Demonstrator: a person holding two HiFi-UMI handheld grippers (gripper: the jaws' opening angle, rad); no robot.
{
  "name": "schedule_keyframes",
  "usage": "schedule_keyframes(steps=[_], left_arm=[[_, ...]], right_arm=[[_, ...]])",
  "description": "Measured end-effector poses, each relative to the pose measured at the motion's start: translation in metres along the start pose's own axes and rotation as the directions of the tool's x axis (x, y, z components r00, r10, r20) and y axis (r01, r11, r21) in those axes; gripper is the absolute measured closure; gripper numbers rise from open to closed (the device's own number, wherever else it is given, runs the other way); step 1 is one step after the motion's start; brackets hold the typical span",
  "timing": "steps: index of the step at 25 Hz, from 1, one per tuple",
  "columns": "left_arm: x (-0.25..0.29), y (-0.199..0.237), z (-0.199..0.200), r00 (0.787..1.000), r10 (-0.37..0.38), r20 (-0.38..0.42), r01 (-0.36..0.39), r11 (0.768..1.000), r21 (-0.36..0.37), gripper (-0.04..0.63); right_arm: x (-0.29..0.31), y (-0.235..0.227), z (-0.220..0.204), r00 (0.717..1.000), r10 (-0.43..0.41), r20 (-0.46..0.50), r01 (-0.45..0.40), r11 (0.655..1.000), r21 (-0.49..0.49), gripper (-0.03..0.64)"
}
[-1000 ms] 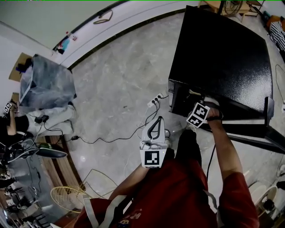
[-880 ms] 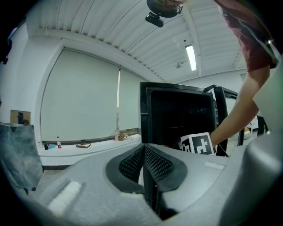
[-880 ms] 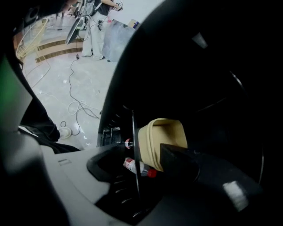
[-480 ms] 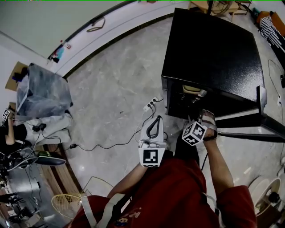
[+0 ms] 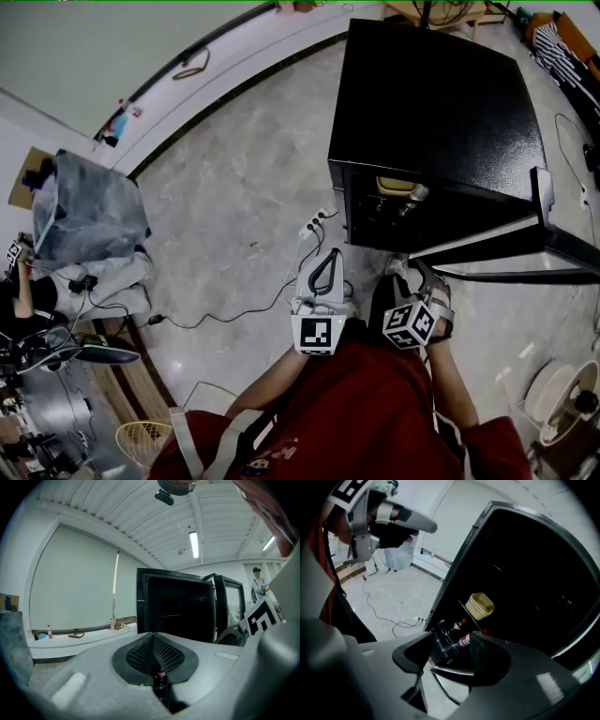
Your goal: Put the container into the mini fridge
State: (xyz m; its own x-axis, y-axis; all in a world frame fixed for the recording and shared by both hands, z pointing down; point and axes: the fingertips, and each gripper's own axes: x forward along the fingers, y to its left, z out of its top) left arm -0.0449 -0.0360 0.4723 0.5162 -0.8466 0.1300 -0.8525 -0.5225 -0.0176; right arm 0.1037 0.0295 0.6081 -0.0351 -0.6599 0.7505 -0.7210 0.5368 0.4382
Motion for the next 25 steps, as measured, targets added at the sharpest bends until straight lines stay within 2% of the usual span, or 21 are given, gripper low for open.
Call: schedule_keyframes(steps=[4,8,11,16,22,25], left_arm=[[0.0,-0.004,0.0,1.0,-0.022,-0.01,0.022,1.0,0.006,0.591],[-0.003,-0.008,0.0,0.999,-0.046,-0.014,0.046,0.999,0.006,0.592],[-0.003,-0.008,0.005,0.998,-0.058,-0.012,0.059,0.998,0.025,0.592],[-0.007,-0.005,0.021,0.999,-0.044,-0.007,0.044,0.999,0.011,0.592],[-0.012,0.002,0.032,1.0,-0.015,-0.003,0.015,0.999,0.032,0.592],[-0.016,0.01,0.048,1.0,0.003,0.012,-0.004,0.999,0.039,0.591]], right_arm=[[-0.03,0.002,0.01,0.998,-0.003,0.062,-0.008,0.986,0.168,0.379],[-0.06,-0.009,0.026,0.989,-0.013,0.15,-0.042,0.933,0.357,0.38],[-0.076,-0.023,0.037,0.98,-0.048,0.191,-0.042,0.897,0.44,0.382],[-0.097,-0.056,0.055,0.958,-0.13,0.257,-0.018,0.864,0.502,0.388],[-0.114,-0.083,0.059,0.936,-0.209,0.281,0.043,0.865,0.5,0.391],[-0.127,-0.099,0.074,0.899,-0.261,0.351,0.051,0.859,0.509,0.391]])
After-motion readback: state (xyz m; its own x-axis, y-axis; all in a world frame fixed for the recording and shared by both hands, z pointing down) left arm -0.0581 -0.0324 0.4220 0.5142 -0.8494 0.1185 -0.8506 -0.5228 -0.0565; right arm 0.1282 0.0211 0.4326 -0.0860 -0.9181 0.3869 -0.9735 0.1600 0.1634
